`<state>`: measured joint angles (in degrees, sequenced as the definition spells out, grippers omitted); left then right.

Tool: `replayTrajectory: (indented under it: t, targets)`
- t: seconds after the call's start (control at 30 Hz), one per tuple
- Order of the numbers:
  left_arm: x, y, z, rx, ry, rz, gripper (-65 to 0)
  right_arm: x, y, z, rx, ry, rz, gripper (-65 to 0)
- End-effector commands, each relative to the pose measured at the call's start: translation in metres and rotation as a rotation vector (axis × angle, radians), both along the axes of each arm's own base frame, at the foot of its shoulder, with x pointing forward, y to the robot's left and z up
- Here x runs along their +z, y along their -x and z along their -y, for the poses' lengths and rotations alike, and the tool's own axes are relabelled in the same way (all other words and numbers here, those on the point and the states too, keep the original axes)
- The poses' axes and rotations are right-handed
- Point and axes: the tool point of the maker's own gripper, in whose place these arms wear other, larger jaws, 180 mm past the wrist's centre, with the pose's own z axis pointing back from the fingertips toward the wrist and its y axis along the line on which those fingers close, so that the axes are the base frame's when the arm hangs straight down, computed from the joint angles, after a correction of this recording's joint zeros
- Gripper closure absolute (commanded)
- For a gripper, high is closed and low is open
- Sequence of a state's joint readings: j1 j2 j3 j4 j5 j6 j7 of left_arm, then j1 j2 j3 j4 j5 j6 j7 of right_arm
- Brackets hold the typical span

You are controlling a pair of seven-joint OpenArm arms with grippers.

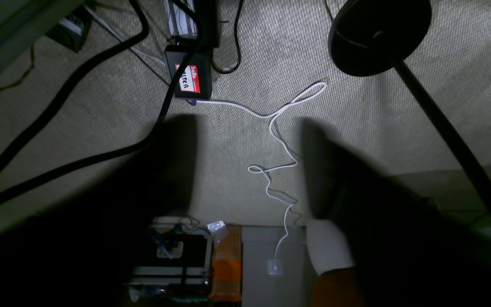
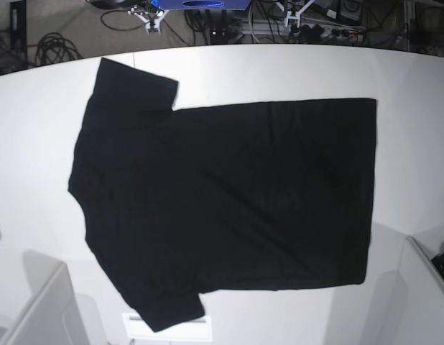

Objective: Fold the T-shirt properly
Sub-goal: 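Move both arms from rest toward the black T-shirt's shoulders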

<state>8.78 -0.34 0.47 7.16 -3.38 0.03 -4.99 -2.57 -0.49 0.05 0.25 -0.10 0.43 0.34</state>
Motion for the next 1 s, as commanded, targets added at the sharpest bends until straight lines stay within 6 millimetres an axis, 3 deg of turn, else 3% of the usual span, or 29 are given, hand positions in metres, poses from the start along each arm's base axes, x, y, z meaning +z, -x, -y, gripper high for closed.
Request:
replayTrajectory:
  t: [0.0, 0.03, 0.1, 0.2, 0.27, 0.37, 0.47, 0.57, 0.8, 0.97]
  targets:
    - [0.000, -0.007, -0.003, -0.001, -0.008, 0.018, 0.0, 0.000, 0.004, 0.001, -0.005, 0.007, -0.006, -46.5]
    - [0.000, -0.007, -0.004, -0.002, -0.010, 0.020, -0.3, 0.000, 0.007, 0.000, -0.004, 0.005, -0.004, -47.0]
    - [0.000, -0.010, -0.015, 0.020, -0.028, 0.023, -3.0, 0.000, 0.003, 0.000, -0.002, 0.005, 0.022, -39.8]
    - [0.001, -0.013, -0.022, 0.057, -0.040, 0.026, -11.2, 0.001, 0.004, -0.001, -0.003, 0.003, 0.051, -18.6]
    - [0.002, -0.009, -0.030, 0.058, -0.051, 0.021, -19.7, 0.001, 0.005, -0.001, -0.004, 0.003, 0.059, -1.2]
    - [0.002, -0.007, -0.036, 0.038, -0.059, 0.015, -32.9, 0.001, 0.008, 0.002, -0.003, 0.007, 0.056, 0.0]
    - [0.002, -0.006, -0.036, 0.013, -0.059, 0.012, -37.4, 0.001, 0.008, 0.003, -0.003, 0.009, 0.056, 0.0]
    - [0.002, -0.006, -0.036, 0.013, -0.059, 0.012, -32.4, 0.001, 0.007, 0.003, -0.003, 0.009, 0.059, 0.0]
    - [0.003, 0.002, -0.032, 0.004, -0.053, 0.005, 0.0, 0.001, 0.007, 0.003, 0.003, 0.010, 0.059, 0.0]
    - [0.004, 0.003, -0.034, 0.000, -0.055, 0.022, 0.0, 0.003, 0.010, 0.008, 0.002, 0.017, 0.071, 0.0]
